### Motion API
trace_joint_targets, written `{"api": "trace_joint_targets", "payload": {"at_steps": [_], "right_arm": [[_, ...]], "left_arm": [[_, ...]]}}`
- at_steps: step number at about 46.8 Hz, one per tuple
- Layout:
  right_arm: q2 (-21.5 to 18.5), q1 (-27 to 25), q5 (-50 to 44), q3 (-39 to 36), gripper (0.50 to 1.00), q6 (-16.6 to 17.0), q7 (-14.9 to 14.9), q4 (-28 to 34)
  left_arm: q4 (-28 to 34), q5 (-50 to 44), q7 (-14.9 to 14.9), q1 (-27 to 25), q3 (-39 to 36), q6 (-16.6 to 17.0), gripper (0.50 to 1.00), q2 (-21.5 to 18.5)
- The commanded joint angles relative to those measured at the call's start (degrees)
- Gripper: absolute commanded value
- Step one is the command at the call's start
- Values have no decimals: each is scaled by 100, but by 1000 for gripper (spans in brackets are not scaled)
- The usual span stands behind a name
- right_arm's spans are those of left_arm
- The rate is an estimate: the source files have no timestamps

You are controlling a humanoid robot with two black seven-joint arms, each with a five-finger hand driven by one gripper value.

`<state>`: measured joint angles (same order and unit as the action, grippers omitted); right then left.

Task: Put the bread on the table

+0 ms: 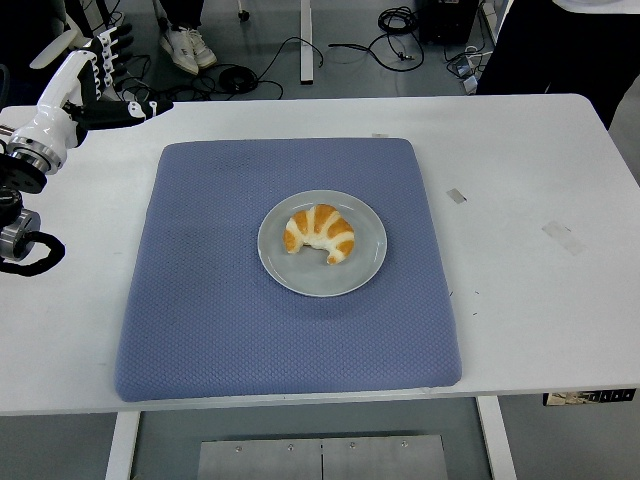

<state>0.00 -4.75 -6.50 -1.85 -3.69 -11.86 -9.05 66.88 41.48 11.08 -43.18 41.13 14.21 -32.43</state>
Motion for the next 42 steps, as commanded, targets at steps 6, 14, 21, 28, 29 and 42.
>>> {"api": "trace_joint_targets", "payload": {"at_steps": [6, 14, 21, 28, 29, 42], "right_arm": [[0, 0, 0, 0, 1000, 0, 0, 0], [0, 0, 0, 0, 1000, 0, 0, 0], [0, 0, 0, 0, 1000, 0, 0, 0], [0, 0, 0, 0, 1000, 0, 0, 0], [0, 0, 0, 0, 1000, 0, 0, 0], [0, 0, 0, 0, 1000, 0, 0, 0]], "left_arm": [[1, -9, 0, 3, 1, -6, 974, 0], [10, -9, -18, -6, 1, 3, 974, -35], [18, -18, -27, -6, 1, 3, 974, -44], [18, -18, -44, -68, -8, 11, 974, -35], [18, -18, -44, -94, -8, 11, 974, -44], [88, 44, -237, -638, -702, 38, 963, -140]]}}
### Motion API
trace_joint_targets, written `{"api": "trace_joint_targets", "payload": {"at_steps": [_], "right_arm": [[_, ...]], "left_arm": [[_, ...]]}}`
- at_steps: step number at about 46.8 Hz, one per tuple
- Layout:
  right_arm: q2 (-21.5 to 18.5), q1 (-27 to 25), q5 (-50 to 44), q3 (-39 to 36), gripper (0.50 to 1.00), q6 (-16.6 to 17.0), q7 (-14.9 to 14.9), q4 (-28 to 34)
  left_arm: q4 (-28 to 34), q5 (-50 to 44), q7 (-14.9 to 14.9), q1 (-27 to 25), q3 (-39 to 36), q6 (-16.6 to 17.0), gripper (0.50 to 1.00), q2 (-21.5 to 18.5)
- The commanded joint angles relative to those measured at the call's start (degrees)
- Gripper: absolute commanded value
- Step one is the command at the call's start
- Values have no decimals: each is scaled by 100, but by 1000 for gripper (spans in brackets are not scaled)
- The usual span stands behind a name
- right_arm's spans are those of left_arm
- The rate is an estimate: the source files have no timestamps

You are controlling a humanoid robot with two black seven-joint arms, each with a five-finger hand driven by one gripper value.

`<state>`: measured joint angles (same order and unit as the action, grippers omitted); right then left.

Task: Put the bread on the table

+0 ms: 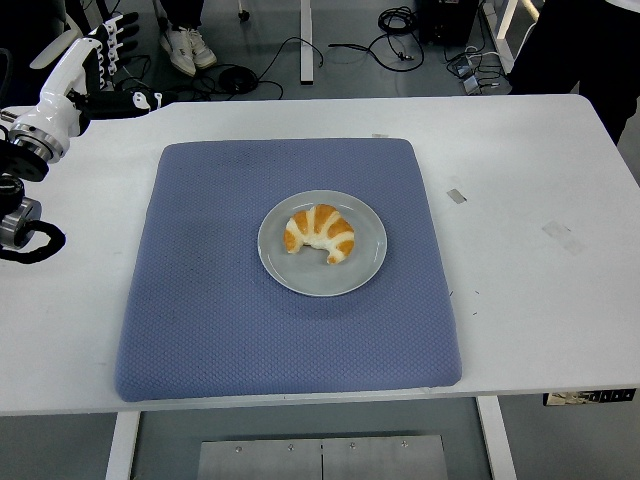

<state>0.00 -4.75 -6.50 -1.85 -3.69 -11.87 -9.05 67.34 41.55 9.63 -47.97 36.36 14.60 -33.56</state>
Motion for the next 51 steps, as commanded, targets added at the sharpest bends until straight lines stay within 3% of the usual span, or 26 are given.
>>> {"api": "trace_joint_targets", "payload": {"at_steps": [1, 12, 30, 44, 51], "right_arm": [[0, 0, 0, 0, 1000, 0, 1, 0], [0, 0, 0, 0, 1000, 0, 1, 0], [0, 0, 0, 0, 1000, 0, 1, 0], [0, 0, 0, 0, 1000, 0, 1, 0], [0, 0, 0, 0, 1000, 0, 1, 0]], "left_arm": [[68, 46, -136, -229, -330, -1, 961, -54], [569, 326, -857, -959, -1183, 157, 958, -151], [1141, 1434, -1674, -1030, -1271, 219, 958, 121], [1202, 2023, -2245, -1258, -1754, 219, 958, 358], [1202, 2085, -2272, -1346, -1965, 245, 958, 675]]}}
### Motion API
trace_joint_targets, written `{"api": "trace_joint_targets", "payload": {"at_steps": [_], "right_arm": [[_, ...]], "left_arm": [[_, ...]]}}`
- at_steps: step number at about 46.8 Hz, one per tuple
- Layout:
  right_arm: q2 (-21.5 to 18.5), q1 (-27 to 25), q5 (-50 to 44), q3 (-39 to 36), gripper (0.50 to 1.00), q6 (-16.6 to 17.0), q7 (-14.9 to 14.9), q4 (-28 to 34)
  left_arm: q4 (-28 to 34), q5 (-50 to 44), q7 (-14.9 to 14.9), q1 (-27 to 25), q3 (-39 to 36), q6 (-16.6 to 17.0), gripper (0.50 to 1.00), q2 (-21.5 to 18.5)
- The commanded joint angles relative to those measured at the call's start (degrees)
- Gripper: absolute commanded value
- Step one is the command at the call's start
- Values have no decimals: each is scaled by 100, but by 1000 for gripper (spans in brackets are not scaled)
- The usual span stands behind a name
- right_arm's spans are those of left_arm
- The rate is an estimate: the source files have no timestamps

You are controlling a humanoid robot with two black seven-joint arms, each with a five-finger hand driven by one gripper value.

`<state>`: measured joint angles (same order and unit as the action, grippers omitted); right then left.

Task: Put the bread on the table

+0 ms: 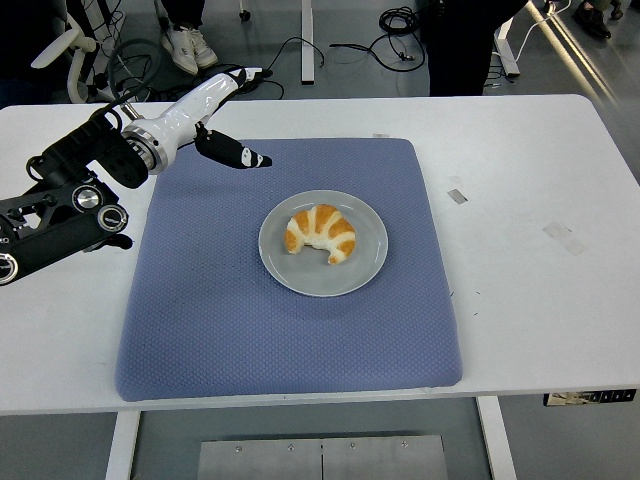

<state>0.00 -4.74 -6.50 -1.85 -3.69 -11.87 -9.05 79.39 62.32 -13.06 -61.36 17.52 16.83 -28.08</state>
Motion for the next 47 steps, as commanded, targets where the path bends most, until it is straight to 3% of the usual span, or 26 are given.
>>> {"api": "trace_joint_targets", "payload": {"at_steps": [1, 16, 37, 47], "right_arm": [[0, 0, 0, 0, 1000, 0, 0, 0], [0, 0, 0, 0, 1000, 0, 0, 0], [0, 0, 0, 0, 1000, 0, 0, 0], [0, 0, 0, 0, 1000, 0, 0, 0]], "left_arm": [[-3, 8, -12, -16, -134, 31, 958, 179], [-3, 395, -65, -174, -626, 119, 958, 488], [314, 878, -434, -245, -1057, 66, 958, 593], [322, 878, -706, -280, -1180, -347, 957, 593]]}}
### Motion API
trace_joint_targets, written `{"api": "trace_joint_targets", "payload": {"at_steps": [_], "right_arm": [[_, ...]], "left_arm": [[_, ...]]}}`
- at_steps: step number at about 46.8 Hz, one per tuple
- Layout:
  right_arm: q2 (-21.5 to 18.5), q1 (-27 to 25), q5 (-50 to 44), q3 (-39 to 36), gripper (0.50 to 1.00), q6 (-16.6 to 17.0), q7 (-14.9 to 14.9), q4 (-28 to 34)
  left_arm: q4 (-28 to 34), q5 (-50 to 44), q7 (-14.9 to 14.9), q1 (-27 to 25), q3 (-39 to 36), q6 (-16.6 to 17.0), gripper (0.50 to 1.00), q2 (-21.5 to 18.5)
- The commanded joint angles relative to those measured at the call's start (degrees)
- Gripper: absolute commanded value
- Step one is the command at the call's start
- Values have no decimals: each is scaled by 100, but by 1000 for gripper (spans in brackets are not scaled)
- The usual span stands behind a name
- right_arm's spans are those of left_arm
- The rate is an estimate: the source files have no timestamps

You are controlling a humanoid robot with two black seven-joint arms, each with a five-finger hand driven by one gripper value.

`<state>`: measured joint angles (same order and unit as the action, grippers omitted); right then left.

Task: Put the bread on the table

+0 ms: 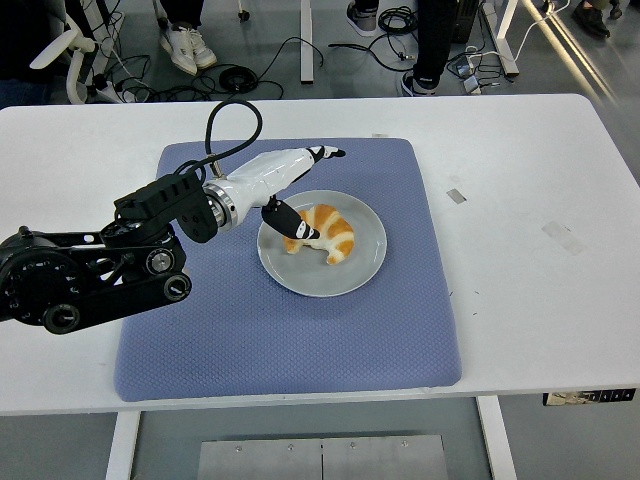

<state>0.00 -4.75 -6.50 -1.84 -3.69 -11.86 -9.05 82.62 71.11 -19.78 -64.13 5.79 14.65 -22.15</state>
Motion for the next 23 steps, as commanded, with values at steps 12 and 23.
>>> {"api": "trace_joint_targets", "payload": {"at_steps": [12, 23], "right_arm": [[0, 0, 0, 0, 1000, 0, 0, 0], [0, 0, 0, 0, 1000, 0, 0, 0]], "left_arm": [[-17, 8, -79, -64, -52, -323, 957, -9], [-105, 202, -79, -108, -175, -402, 957, 0]]}}
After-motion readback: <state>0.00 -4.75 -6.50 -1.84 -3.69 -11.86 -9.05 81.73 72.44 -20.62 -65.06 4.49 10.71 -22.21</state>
